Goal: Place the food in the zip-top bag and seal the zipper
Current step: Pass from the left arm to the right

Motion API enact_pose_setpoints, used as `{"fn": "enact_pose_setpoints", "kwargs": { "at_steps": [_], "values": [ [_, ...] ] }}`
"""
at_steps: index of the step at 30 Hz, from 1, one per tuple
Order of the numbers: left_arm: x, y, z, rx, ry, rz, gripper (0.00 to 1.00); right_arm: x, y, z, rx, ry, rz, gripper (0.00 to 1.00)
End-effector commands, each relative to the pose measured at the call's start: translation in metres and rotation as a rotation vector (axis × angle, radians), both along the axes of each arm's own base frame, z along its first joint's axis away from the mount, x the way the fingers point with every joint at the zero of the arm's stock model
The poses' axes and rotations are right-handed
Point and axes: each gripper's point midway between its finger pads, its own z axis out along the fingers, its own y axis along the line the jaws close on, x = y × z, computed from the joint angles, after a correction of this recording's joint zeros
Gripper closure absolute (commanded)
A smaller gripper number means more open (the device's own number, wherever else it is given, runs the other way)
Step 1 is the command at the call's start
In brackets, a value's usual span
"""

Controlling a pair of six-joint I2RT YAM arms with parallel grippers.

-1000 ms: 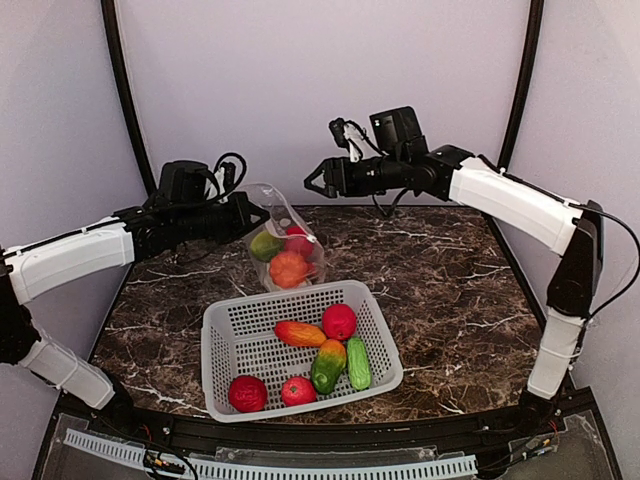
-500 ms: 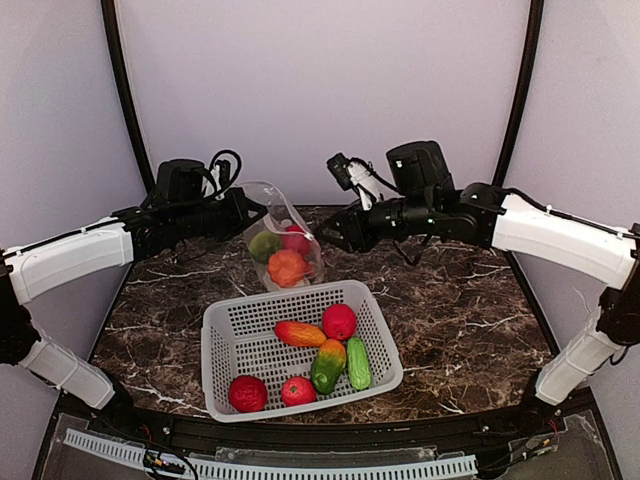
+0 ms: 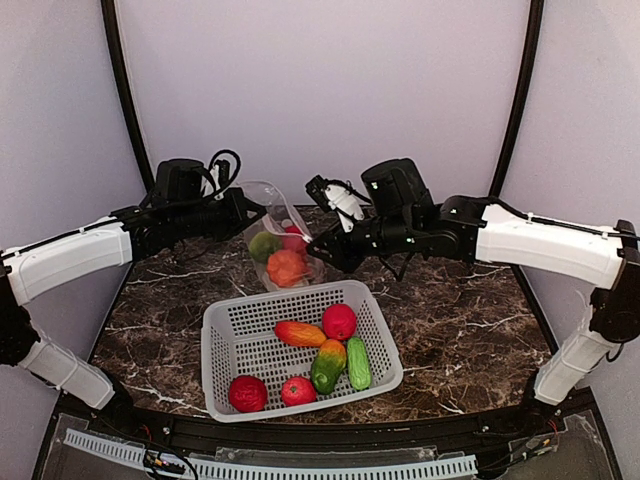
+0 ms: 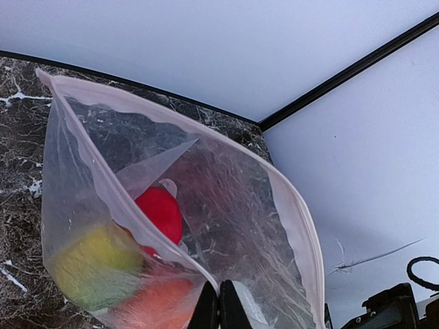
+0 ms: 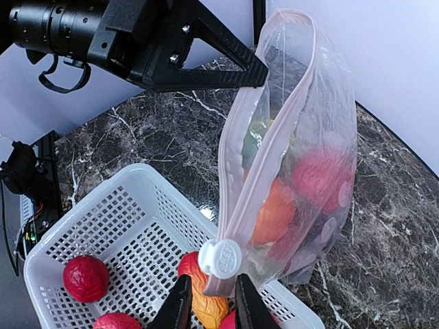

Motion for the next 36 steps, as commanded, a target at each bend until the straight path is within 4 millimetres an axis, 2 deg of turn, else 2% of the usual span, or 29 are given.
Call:
{"fn": "enact_pose_setpoints", "kwargs": {
  "at_steps": [1, 12, 18, 20, 22, 23, 24, 25, 26, 27, 28, 29, 30, 31, 32, 33, 34, 36],
  "values": [
    [-0.003, 0.006, 0.030, -0.012, -0.060, 0.004, 0.99, 0.003, -0.005, 0.007, 0.003, -0.042, -0.033, 0.81],
    [-0.002, 0.007, 0.028, -0.001, -0.057, 0.006, 0.99, 0.007, -0.004, 0.013, 0.005, -0.065, -0.044, 0.99],
    [-0.005, 0.009, 0.026, 0.014, -0.063, 0.002, 0.99, 0.011, -0.006, 0.016, 0.005, -0.079, -0.069, 1.00],
    [-0.008, 0.010, 0.030, 0.023, -0.094, -0.012, 0.97, 0.010, -0.005, 0.019, 0.014, -0.085, -0.065, 1.00],
    [-0.012, 0.013, 0.040, 0.054, -0.155, -0.032, 0.81, 0.009, -0.004, 0.023, 0.029, -0.094, -0.054, 1.00],
    [-0.016, 0.017, 0.047, 0.096, -0.203, -0.046, 0.66, 0.009, -0.005, 0.025, 0.036, -0.102, -0.052, 1.00],
    [-0.018, 0.019, 0.055, 0.116, -0.236, -0.053, 0.57, 0.006, -0.003, 0.028, 0.049, -0.104, -0.030, 1.00],
    [-0.024, 0.024, 0.060, 0.179, -0.280, -0.075, 0.42, 0.004, -0.002, 0.030, 0.059, -0.108, -0.015, 1.00],
    [-0.028, 0.026, 0.067, 0.210, -0.300, -0.090, 0.35, 0.001, -0.001, 0.033, 0.072, -0.111, 0.005, 1.00],
    [-0.034, 0.025, 0.085, 0.251, -0.381, -0.132, 0.23, -0.001, -0.001, 0.035, 0.086, -0.111, 0.028, 1.00],
    [-0.040, 0.025, 0.085, 0.285, -0.388, -0.170, 0.19, -0.003, 0.000, 0.038, 0.101, -0.107, 0.051, 1.00],
    [-0.049, 0.019, 0.102, 0.313, -0.468, -0.248, 0.14, -0.004, 0.000, 0.040, 0.117, -0.100, 0.074, 1.00],
    [-0.059, 0.011, 0.099, 0.322, -0.469, -0.338, 0.13, -0.005, 0.001, 0.042, 0.131, -0.092, 0.094, 1.00],
    [-0.066, 0.007, 0.114, 0.346, -0.541, -0.393, 0.11, -0.005, 0.001, 0.042, 0.142, -0.085, 0.113, 1.00],
    [-0.079, -0.003, 0.111, 0.351, -0.570, -0.510, 0.11, -0.005, 0.001, 0.045, 0.154, -0.080, 0.129, 1.00],
    [-0.086, -0.008, 0.120, 0.343, -0.609, -0.562, 0.10, -0.004, 0.001, 0.045, 0.161, -0.074, 0.141, 1.00],
    [-0.097, -0.015, 0.117, 0.330, -0.636, -0.654, 0.10, -0.003, 0.000, 0.047, 0.171, -0.071, 0.151, 1.00],
    [-0.108, -0.025, 0.117, 0.302, -0.681, -0.761, 0.09, -0.003, -0.001, 0.049, 0.189, -0.064, 0.174, 1.00]
  ]
}}
